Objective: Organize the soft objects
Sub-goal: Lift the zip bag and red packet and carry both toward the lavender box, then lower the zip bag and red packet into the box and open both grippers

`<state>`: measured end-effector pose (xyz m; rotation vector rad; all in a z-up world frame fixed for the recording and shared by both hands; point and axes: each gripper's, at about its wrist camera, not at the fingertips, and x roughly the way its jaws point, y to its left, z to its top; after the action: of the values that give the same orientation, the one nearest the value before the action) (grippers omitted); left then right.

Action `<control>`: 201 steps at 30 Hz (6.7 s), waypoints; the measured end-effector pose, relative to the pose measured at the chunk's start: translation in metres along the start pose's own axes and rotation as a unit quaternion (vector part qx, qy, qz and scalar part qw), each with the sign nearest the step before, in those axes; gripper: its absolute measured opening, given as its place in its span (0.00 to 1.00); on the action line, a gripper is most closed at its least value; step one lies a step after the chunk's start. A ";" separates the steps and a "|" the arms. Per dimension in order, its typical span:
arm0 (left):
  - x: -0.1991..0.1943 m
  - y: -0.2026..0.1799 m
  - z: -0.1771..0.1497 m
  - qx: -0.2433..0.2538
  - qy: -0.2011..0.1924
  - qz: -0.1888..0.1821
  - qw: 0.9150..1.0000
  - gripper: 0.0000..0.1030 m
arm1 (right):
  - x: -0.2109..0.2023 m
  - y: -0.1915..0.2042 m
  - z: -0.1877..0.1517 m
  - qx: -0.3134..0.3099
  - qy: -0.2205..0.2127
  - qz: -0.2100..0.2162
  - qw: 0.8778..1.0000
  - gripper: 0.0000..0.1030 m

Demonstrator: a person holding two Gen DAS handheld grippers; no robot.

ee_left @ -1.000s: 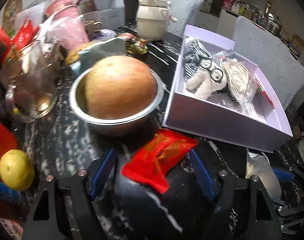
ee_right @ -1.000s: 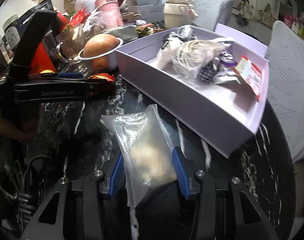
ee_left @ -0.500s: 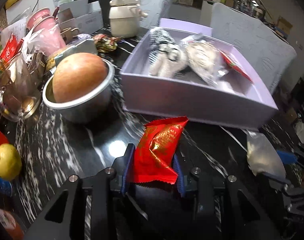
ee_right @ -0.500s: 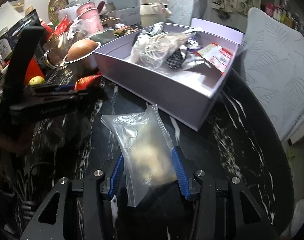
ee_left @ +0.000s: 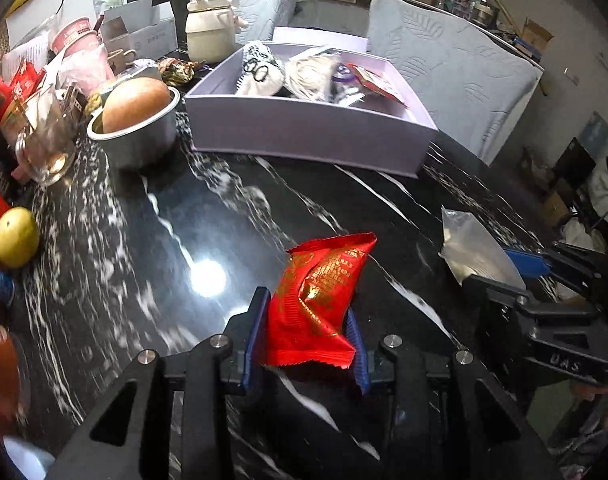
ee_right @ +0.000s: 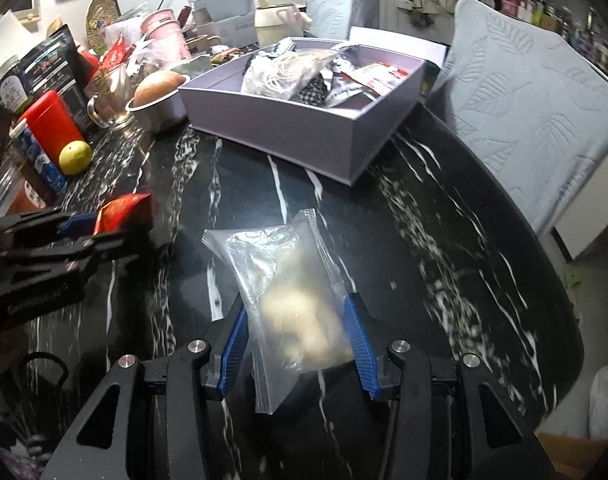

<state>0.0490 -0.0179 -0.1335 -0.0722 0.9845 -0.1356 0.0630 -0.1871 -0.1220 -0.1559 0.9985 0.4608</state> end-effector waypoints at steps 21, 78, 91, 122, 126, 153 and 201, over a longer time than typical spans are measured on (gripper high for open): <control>0.001 -0.012 -0.031 0.002 0.014 0.052 0.999 0.41 | -0.018 0.002 -0.038 0.003 0.007 -0.004 1.000 0.62; -0.084 -0.015 -0.039 -0.038 -0.098 0.016 0.994 0.34 | -0.077 0.018 -0.047 0.036 -0.092 0.075 0.992 0.29; -0.090 -0.019 -0.005 -0.017 -0.125 -0.004 0.992 0.34 | -0.096 0.015 -0.023 0.032 -0.119 0.064 0.990 0.29; -0.109 -0.021 0.135 0.023 -0.254 0.005 0.967 0.34 | -0.134 -0.015 0.101 -0.014 -0.239 0.033 0.970 0.29; -0.098 -0.021 0.155 0.033 -0.259 0.004 0.965 0.34 | -0.127 -0.023 0.120 -0.014 -0.247 0.034 0.968 0.29; 0.028 0.016 0.253 0.029 -0.204 0.042 0.978 0.34 | -0.010 -0.069 0.229 0.000 -0.214 0.000 0.977 0.29; 0.136 0.018 0.246 0.023 -0.029 0.082 0.996 0.40 | 0.097 -0.067 0.211 -0.023 -0.078 -0.042 0.996 0.48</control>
<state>0.3297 -0.0202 -0.1118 0.0477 0.9240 -0.0048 0.3000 -0.1473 -0.0950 -0.2004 0.8243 0.4128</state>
